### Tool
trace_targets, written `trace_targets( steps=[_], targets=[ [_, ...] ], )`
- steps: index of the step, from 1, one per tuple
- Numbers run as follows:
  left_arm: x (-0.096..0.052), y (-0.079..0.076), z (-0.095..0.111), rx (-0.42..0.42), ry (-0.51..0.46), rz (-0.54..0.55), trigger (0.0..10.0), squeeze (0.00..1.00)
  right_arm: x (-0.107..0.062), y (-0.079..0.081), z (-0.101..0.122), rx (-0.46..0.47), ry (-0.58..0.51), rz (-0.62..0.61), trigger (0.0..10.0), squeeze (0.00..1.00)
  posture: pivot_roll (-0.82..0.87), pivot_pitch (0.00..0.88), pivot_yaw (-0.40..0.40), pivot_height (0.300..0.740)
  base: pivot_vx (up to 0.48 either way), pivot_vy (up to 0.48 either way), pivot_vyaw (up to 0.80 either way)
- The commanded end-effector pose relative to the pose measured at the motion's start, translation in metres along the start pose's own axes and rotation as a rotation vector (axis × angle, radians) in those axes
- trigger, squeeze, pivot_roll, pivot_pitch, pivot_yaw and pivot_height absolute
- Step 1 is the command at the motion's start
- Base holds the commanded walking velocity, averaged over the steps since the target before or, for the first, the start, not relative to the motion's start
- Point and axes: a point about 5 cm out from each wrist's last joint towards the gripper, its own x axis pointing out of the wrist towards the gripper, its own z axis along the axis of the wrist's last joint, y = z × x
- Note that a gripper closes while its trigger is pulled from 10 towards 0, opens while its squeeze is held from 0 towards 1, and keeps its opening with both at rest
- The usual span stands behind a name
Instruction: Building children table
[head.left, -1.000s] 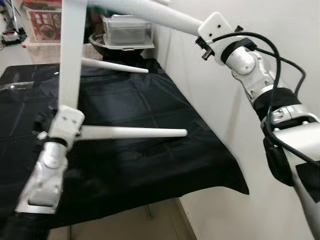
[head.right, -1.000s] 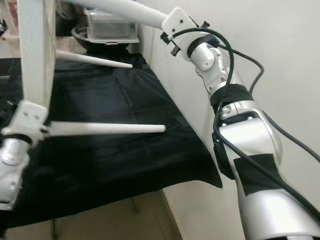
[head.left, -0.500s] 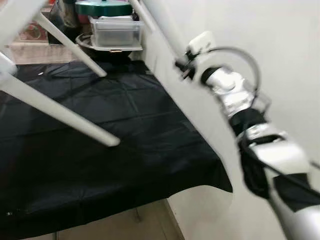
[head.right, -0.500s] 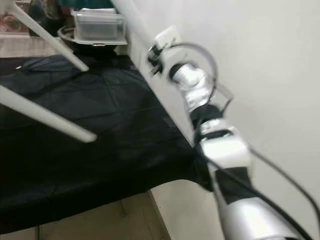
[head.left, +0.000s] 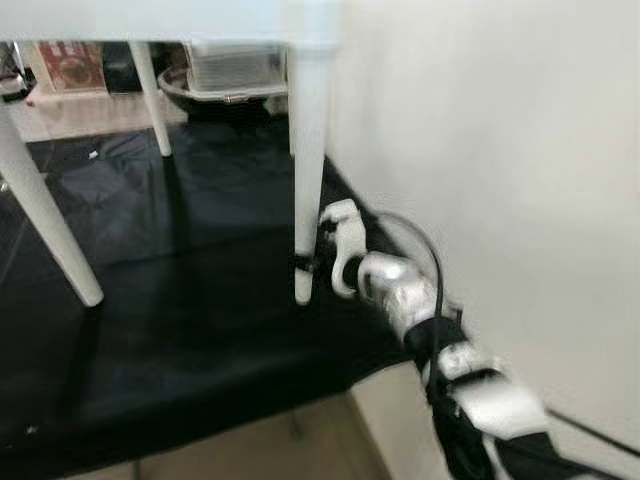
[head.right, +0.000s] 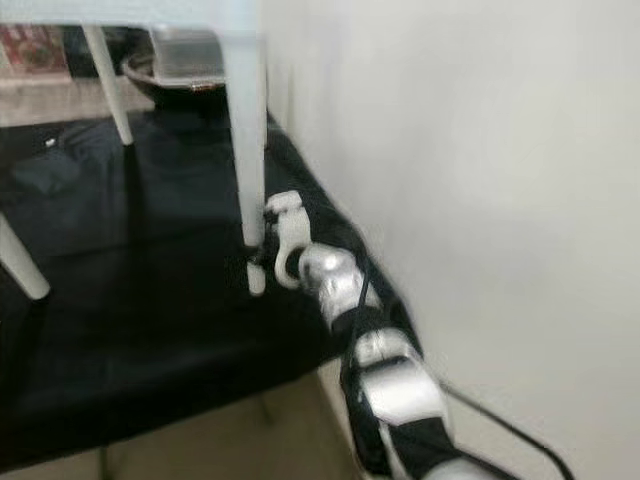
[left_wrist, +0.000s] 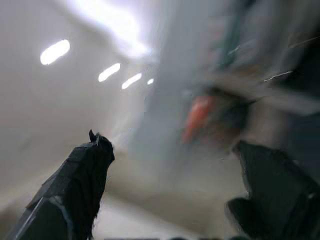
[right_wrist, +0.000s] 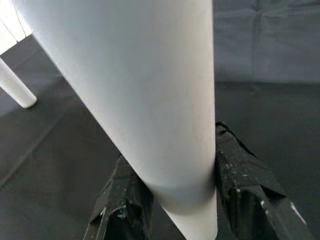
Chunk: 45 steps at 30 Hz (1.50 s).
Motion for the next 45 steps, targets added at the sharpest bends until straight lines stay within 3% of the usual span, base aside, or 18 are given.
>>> trace_targets(
  steps=[1, 4, 5, 6, 7, 8, 12, 15, 16, 17, 18, 20, 23, 29, 33, 34, 35, 45],
  targets=[
    [0.001, -0.017, 0.010, -0.032, -0.068, -0.097, 10.0, 0.00, 0.006, 0.016, -0.026, 0.112, 0.097, 0.045, 0.0, 0.00, 0.14, 0.000, -0.057, 0.740, 0.000, 0.000, 0.00],
    [-0.005, -0.040, 0.014, -0.053, -0.108, -0.181, 10.0, 0.00, 0.009, 0.018, -0.023, 0.158, 0.072, 0.000, 0.0, 0.00, 0.13, 0.000, -0.061, 0.740, 0.000, 0.000, 0.00],
    [-0.007, -0.048, 0.016, -0.068, -0.119, -0.191, 10.0, 0.00, 0.008, 0.015, -0.021, 0.176, 0.068, -0.031, 2.8, 0.00, 0.13, 0.000, -0.065, 0.740, 0.000, 0.000, 0.00],
    [-0.008, -0.053, 0.018, -0.078, -0.126, -0.191, 10.0, 0.00, 0.006, 0.012, -0.019, 0.182, 0.058, -0.065, 10.0, 0.00, 0.13, 0.000, -0.064, 0.740, 0.000, 0.000, 0.00],
    [-0.011, -0.057, 0.023, -0.108, -0.136, -0.181, 10.0, 0.00, 0.002, 0.006, -0.014, 0.132, 0.008, -0.102, 10.0, 0.72, 0.13, 0.000, -0.067, 0.740, 0.000, 0.000, 0.00],
    [-0.013, -0.060, 0.026, -0.133, -0.144, -0.174, 10.0, 0.00, -0.004, 0.003, -0.010, 0.103, -0.037, -0.125, 10.0, 1.00, 0.13, 0.000, -0.068, 0.740, 0.000, 0.000, 0.00],
    [-0.018, -0.065, 0.033, -0.181, -0.153, -0.162, 10.0, 0.00, -0.013, -0.002, -0.002, 0.075, -0.105, -0.156, 10.0, 1.00, 0.12, 0.000, -0.067, 0.740, 0.000, 0.000, 0.00],
    [-0.028, -0.077, 0.042, -0.299, -0.148, -0.157, 10.0, 0.00, -0.026, -0.008, 0.001, 0.071, -0.152, -0.214, 10.0, 1.00, 0.12, 0.000, -0.068, 0.740, 0.000, 0.000, 0.00],
    [-0.034, -0.090, 0.048, -0.395, -0.128, -0.141, 10.0, 0.00, -0.034, -0.012, 0.002, 0.054, -0.189, -0.257, 10.0, 1.00, 0.11, 0.000, -0.069, 0.740, 0.000, 0.000, 0.00],
    [-0.034, -0.090, 0.048, -0.395, -0.128, -0.141, 10.0, 0.00, -0.034, -0.012, 0.002, 0.054, -0.189, -0.257, 10.0, 1.00, 0.11, 0.000, -0.069, 0.740, 0.000, 0.000, 0.00],
    [-0.041, -0.103, 0.054, -0.489, -0.102, -0.123, 10.0, 0.00, -0.041, -0.017, 0.003, 0.035, -0.225, -0.301, 10.0, 1.00, 0.11, 0.000, -0.070, 0.740, 0.000, 0.000, 0.00],
    [-0.042, -0.105, 0.055, -0.505, -0.097, -0.119, 10.0, 0.00, -0.043, -0.017, 0.003, 0.032, -0.231, -0.310, 10.0, 1.00, 0.11, 0.000, -0.070, 0.740, 0.000, 0.000, 0.00],
    [-0.061, -0.152, 0.077, -0.722, 0.024, -0.107, 10.0, 0.00, -0.070, -0.025, 0.007, -0.088, -0.316, -0.398, 10.0, 1.00, 0.11, 0.000, -0.080, 0.740, 0.000, 0.000, 0.00],
    [-0.081, -0.186, 0.095, -0.868, 0.132, -0.132, 10.0, 0.00, -0.092, -0.025, -0.011, -0.137, -0.273, -0.422, 10.0, 1.00, 0.10, 0.000, -0.087, 0.740, 0.000, 0.000, 0.00],
    [-0.085, -0.194, 0.100, -0.894, 0.165, -0.140, 10.0, 0.00, -0.098, -0.022, -0.020, -0.147, -0.240, -0.410, 10.0, 1.00, 0.09, 0.000, -0.086, 0.740, 0.000, 0.000, 0.00],
    [-0.088, -0.199, 0.104, -0.927, 0.195, -0.142, 10.0, 0.00, -0.102, -0.018, -0.025, -0.151, -0.217, -0.394, 10.0, 0.82, 0.09, 0.000, -0.084, 0.740, 0.000, 0.000, 0.00],
    [-0.090, -0.202, 0.106, -0.941, 0.217, -0.147, 10.0, 0.00, -0.105, -0.015, -0.028, -0.148, -0.205, -0.372, 10.0, 0.00, 0.09, 0.000, -0.082, 0.740, 0.000, 0.000, 0.00],
    [-0.100, -0.207, 0.111, -1.010, 0.288, -0.153, 10.0, 0.00, -0.120, -0.019, -0.034, -0.127, -0.190, -0.377, 10.0, 0.00, 0.08, 0.000, -0.086, 0.740, 0.000, 0.000, 0.00]
  ],
)
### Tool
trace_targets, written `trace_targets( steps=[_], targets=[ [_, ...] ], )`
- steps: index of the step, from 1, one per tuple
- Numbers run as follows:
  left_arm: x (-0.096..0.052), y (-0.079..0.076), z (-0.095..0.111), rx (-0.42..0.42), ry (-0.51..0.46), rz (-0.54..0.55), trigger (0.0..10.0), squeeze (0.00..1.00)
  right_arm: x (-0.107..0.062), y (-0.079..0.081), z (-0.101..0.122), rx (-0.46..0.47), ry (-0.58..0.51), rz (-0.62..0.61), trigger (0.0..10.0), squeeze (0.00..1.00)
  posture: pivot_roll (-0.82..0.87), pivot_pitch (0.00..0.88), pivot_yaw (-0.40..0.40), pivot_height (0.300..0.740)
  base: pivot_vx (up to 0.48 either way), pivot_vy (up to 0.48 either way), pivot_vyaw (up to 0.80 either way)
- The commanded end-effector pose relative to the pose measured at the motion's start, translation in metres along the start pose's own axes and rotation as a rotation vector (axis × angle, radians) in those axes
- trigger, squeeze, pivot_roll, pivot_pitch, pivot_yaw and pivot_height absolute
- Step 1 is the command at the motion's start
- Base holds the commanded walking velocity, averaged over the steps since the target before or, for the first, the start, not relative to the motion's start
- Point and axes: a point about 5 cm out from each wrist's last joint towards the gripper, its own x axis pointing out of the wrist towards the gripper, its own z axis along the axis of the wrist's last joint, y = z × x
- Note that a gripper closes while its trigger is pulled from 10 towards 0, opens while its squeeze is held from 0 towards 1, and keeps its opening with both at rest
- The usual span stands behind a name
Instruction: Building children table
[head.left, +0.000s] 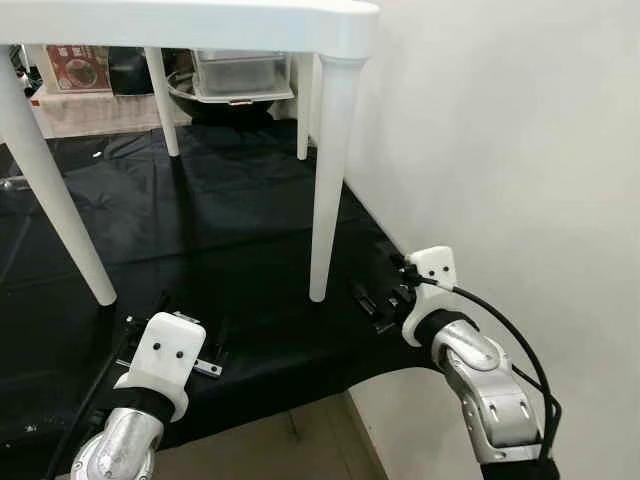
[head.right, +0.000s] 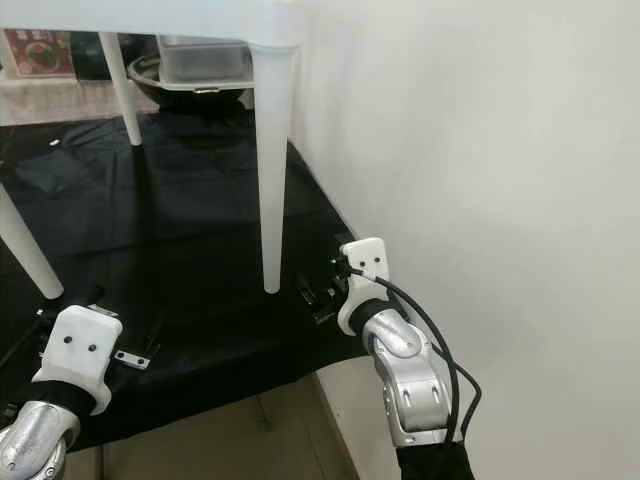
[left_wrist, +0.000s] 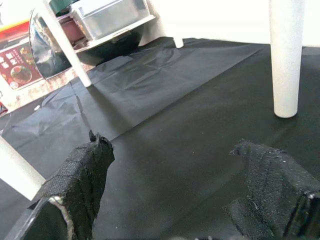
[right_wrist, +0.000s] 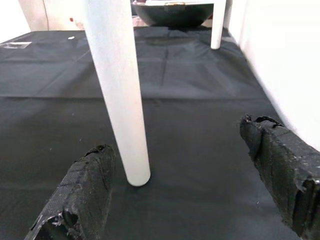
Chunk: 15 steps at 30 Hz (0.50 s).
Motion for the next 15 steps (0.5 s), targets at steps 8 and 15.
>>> trace_targets(
  steps=[8, 15],
  targets=[
    [-0.0030, -0.0100, -0.0010, -0.063, 0.049, 0.021, 10.0, 0.00, -0.0075, -0.0063, -0.0048, 0.013, 0.030, -0.061, 10.0, 0.00, 0.09, 0.000, -0.084, 0.740, -0.245, 0.000, 0.00],
    [-0.0005, -0.0118, 0.0004, -0.076, 0.049, 0.016, 10.0, 0.00, -0.0105, -0.0049, -0.0065, 0.013, 0.048, -0.066, 10.0, 0.00, 0.08, 0.000, -0.075, 0.740, -0.291, 0.000, 0.00]
  ],
)
